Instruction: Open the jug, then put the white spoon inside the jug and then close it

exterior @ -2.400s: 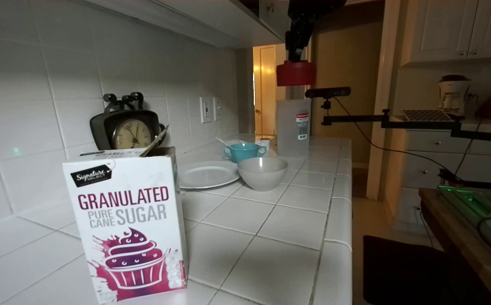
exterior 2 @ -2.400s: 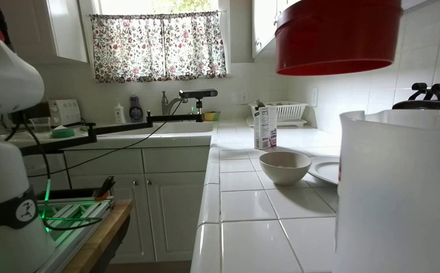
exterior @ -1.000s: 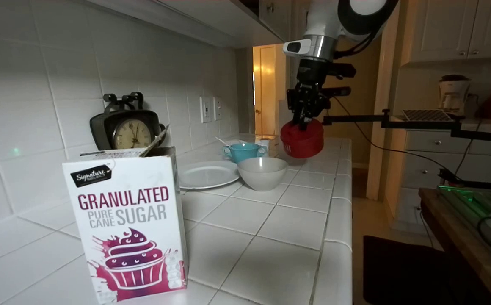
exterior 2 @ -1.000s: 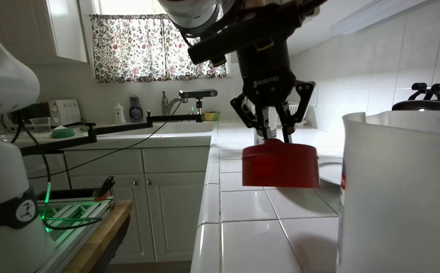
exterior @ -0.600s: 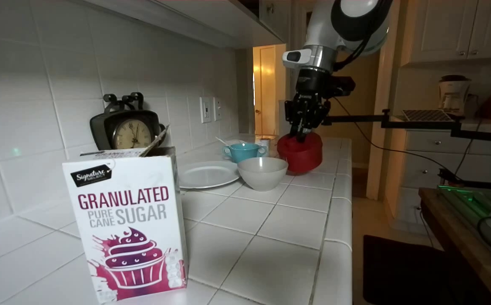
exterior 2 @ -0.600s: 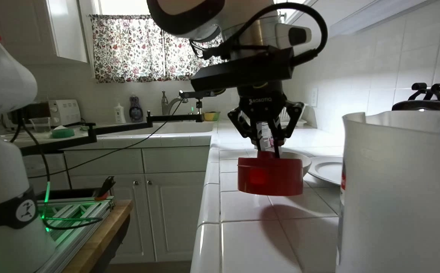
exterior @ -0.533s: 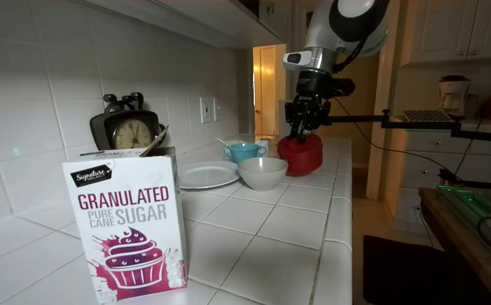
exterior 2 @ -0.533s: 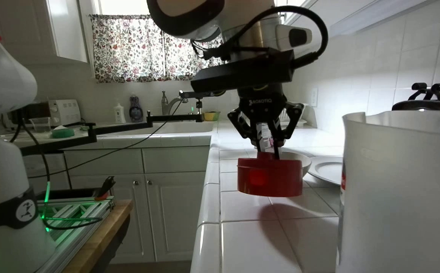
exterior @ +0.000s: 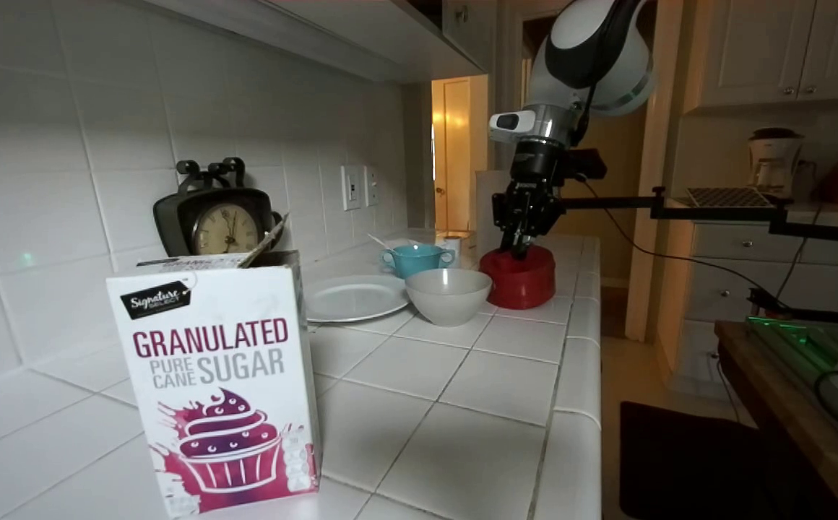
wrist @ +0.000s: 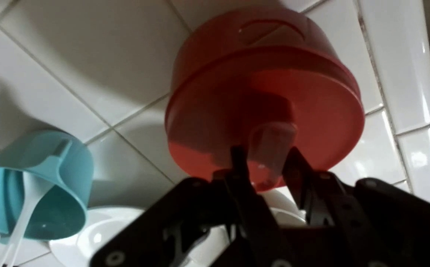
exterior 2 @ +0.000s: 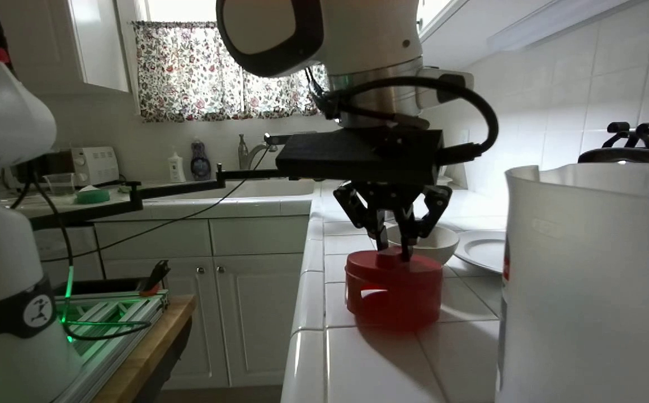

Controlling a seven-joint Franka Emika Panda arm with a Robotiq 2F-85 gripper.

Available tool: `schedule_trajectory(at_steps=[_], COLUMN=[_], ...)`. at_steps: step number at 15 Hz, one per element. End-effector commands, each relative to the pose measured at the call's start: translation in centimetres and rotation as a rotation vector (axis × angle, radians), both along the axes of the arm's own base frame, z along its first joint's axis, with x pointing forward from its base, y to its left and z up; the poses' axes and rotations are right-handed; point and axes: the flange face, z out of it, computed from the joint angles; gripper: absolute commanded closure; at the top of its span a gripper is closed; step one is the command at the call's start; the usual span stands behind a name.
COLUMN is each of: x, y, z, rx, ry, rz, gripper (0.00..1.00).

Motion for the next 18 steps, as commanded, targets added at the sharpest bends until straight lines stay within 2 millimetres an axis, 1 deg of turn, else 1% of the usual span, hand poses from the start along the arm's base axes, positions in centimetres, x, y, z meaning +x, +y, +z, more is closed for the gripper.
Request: schedule_trajectory(at_steps=[1, 2, 3, 4, 6, 7, 9, 10, 13, 18], x=[0.3, 0.3, 0.4, 0.5, 0.9, 1.1, 1.7, 2.0, 3.4, 7.3], y=[-0.5, -0.6, -0.6, -0.7, -0.7, -0.7, -0.3, -0.2, 0.0, -0.5], z=[-0.4, -0.5, -0.7, -0.6, -0.2, 0.2, 1.5, 2.1, 4.0, 8.2], rx=[-0.017, -0.032, -0.048, -0.065, -0.106, -0.137, -0.174, -0.206, -0.256, -0.324], ry=[-0.035, -0.041, -0.044, -0.053, -0.089, -0.113, -0.142, -0.157, -0.182, -0.215], rz=[0.067, 0.073, 0.071, 0.074, 0.063, 0.06, 0.059, 0.061, 0.034, -0.061], gripper=[0.92, 0.92, 0.57, 0.44, 0.31, 0.22, 0.07, 0.01, 0.0, 0.0])
